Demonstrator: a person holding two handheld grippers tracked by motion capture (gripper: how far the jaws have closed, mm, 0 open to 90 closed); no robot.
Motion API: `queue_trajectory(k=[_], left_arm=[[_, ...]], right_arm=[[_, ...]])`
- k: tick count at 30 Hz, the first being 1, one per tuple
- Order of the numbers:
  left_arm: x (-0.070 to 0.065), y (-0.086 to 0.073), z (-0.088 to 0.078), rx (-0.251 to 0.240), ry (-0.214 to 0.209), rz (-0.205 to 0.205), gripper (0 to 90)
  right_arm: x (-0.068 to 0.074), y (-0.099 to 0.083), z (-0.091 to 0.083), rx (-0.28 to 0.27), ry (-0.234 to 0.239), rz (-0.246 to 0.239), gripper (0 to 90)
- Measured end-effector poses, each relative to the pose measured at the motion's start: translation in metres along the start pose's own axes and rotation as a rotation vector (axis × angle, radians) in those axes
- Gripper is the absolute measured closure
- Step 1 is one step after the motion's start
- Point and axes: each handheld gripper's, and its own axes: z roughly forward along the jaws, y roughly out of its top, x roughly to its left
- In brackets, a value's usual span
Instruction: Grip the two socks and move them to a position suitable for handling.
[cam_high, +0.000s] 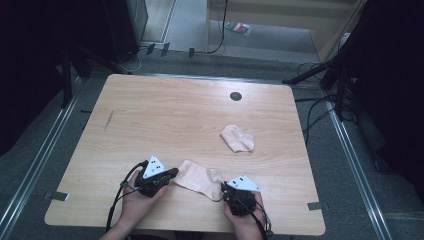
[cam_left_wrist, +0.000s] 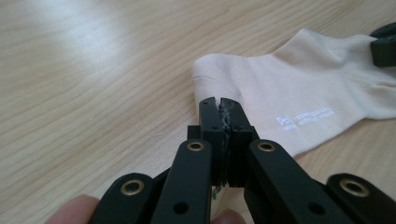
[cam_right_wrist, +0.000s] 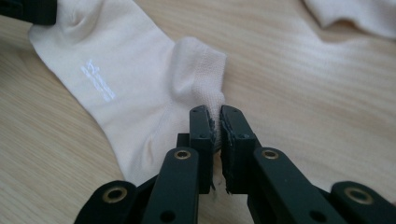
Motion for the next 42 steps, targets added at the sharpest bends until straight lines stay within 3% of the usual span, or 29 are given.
queue_trajectory(k=[4,10,17,23,25,27,29,30,32,33,35,36,37,40,42], left_arm=[[-0.003,-0.005,-0.017,-0.040,0.012,-0.036,89.9],[-0.012,-0.016,-0.039,-0.082,0.053,-0.063,89.8],[-0.014,-0.030,-0.046,-0.060,0.075,-0.089,89.9],[-0.015,-0.034,-0.045,-0.042,0.063,-0.098,89.9],[-0.013,-0.035,-0.041,-0.031,0.021,-0.112,85.2],[-0.012,-0.035,-0.041,-0.044,0.040,-0.130,62.8],[-0.004,-0.033,-0.045,-0.077,0.030,-0.175,47.9],[0.001,-0.032,-0.046,-0.087,0.035,-0.189,40.0],[0.009,-0.030,-0.049,-0.103,0.037,-0.214,38.5],[0.016,-0.029,-0.050,-0.112,0.044,-0.233,38.5],[0.025,-0.029,-0.050,-0.117,0.055,-0.265,38.6],[0.028,-0.029,-0.050,-0.118,0.056,-0.276,38.6],[0.033,-0.030,-0.050,-0.118,0.063,-0.292,38.7],[0.041,-0.030,-0.052,-0.119,0.081,-0.311,39.4],[0.046,-0.031,-0.051,-0.121,0.081,-0.327,39.9]], right_arm=[[0.001,0.016,-0.008,-0.064,0.025,-0.040,84.8],[0.001,0.027,-0.003,-0.056,0.061,-0.061,84.8],[0.007,0.034,0.007,-0.016,0.104,-0.104,85.3],[0.010,0.033,0.014,0.011,0.109,-0.135,85.2],[0.010,0.031,0.015,0.001,0.118,-0.138,76.6],[0.008,0.033,0.014,-0.021,0.088,-0.130,53.4],[0.001,0.036,0.011,-0.035,0.068,-0.110,46.2],[-0.013,0.042,0.006,-0.051,0.040,-0.077,45.5],[-0.018,0.045,0.004,-0.057,0.029,-0.060,45.8],[-0.036,0.054,0.002,-0.093,-0.016,-0.009,48.1],[-0.042,0.057,0.002,-0.101,-0.035,0.001,48.7],[-0.050,0.062,0.004,-0.111,-0.073,0.010,50.6],[-0.064,0.069,0.011,-0.114,-0.127,0.017,53.1],[-0.075,0.075,0.019,-0.109,-0.136,0.044,54.2],[-0.087,0.082,0.039,-0.066,-0.174,0.031,56.2]])
